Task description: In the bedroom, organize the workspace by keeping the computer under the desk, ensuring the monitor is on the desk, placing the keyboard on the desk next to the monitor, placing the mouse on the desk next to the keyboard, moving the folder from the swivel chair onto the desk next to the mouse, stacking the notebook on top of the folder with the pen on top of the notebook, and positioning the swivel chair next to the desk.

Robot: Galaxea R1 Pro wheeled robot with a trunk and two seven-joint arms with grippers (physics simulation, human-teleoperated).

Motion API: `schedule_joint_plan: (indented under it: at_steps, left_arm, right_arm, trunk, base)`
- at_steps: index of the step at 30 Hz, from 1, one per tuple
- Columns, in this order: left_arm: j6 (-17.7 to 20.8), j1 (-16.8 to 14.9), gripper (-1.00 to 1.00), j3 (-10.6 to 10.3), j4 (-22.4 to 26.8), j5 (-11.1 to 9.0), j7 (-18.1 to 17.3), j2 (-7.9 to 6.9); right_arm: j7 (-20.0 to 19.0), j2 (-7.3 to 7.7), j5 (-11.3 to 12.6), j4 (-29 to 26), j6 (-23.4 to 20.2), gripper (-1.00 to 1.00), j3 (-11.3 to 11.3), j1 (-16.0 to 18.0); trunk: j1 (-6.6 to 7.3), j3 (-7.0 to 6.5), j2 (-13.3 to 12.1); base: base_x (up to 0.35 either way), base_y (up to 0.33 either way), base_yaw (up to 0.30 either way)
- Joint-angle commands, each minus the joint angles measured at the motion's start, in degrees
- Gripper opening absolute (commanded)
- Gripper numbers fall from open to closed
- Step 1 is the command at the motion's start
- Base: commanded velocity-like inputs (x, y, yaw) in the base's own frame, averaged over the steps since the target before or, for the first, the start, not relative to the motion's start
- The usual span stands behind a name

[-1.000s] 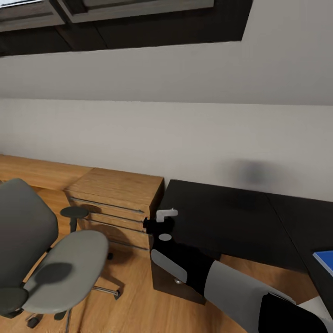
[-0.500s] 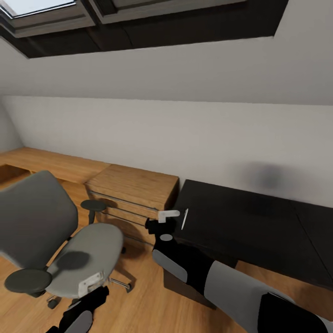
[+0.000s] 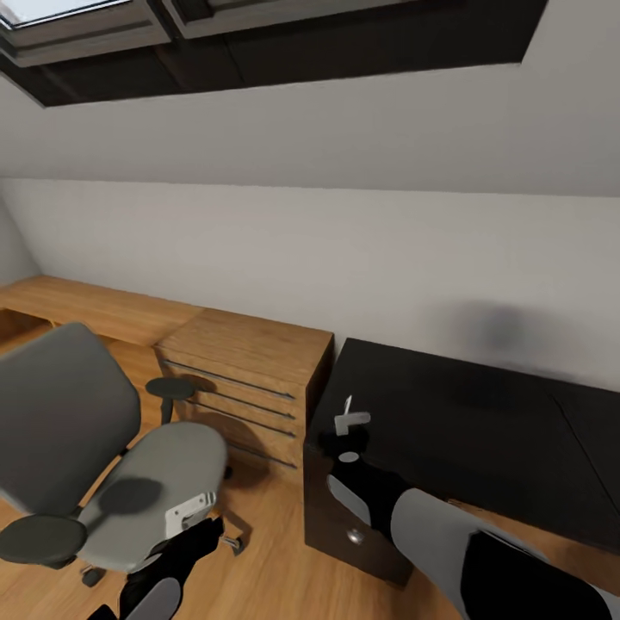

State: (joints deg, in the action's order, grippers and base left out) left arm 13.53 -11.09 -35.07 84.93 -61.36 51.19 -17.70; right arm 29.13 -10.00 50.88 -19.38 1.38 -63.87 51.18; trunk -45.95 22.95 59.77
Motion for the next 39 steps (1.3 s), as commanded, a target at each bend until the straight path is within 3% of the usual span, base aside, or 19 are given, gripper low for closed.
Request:
schedule_joint_plan:
  at_steps: [1,5,12,13,22,30,35,39]
  left_arm:
    - [0.17,-0.07,1.0,-0.23,0.17,-0.16,0.37,-0.05]
    - [0.01,-0.07,1.0,-2.2,0.86,-0.08,0.41,-0.11]
    - [0.0,-0.07,1.0,-2.36,1.0,-0.1,0.4,-0.14]
    - [0.0,-0.07,1.0,-2.37,1.11,-0.08,0.4,-0.14]
    - [0.07,-0.07,1.0,-2.36,1.54,-0.09,0.42,-0.14]
    - [0.25,-0.07,1.0,-2.29,3.67,-0.23,0.48,-0.1]
    - [0.1,-0.07,1.0,-3.43,3.92,0.07,0.57,0.69]
    - [0.09,-0.07,1.0,-3.49,3.89,0.09,0.57,0.77]
  right_arm:
    - [0.24,0.0,0.52,0.56,0.19,1.0,-0.47,0.11]
    - [0.22,0.0,0.64,3.01,0.07,1.0,-0.45,0.78]
    - [0.22,0.0,0.91,4.1,-0.64,1.0,-0.16,1.41]
    - [0.22,0.0,0.97,4.12,-3.46,1.0,0.94,1.6]
    - [0.28,0.0,1.05,3.67,-9.06,1.0,5.81,1.64]
    - [0.33,0.0,1.21,2.43,-9.78,1.0,6.85,1.65]
    - [0.07,0.13,1.67,1.13,-9.04,1.0,8.36,2.15]
    - [-0.68,0.0,1.66,2.1,-8.46,1.0,8.1,2.2]
  trunk:
    - [-0.04,0.07,0.04]
    - [-0.04,0.07,0.04]
    - [-0.04,0.07,0.04]
    - [-0.04,0.07,0.04]
    - [-0.04,0.07,0.04]
    - [-0.04,0.07,0.04]
    - [-0.04,0.07,0.04]
    - [-0.04,0.07,0.04]
  base:
    - [0.315,0.0,0.0]
    - [0.323,0.0,0.0]
    - [0.284,0.011,0.0]
    - [0.302,0.147,0.0]
    - [0.122,0.119,0.0]
    - [0.005,0.007,0.0]
    - [0.0,0.0,0.0]
    - [0.0,0.0,0.0]
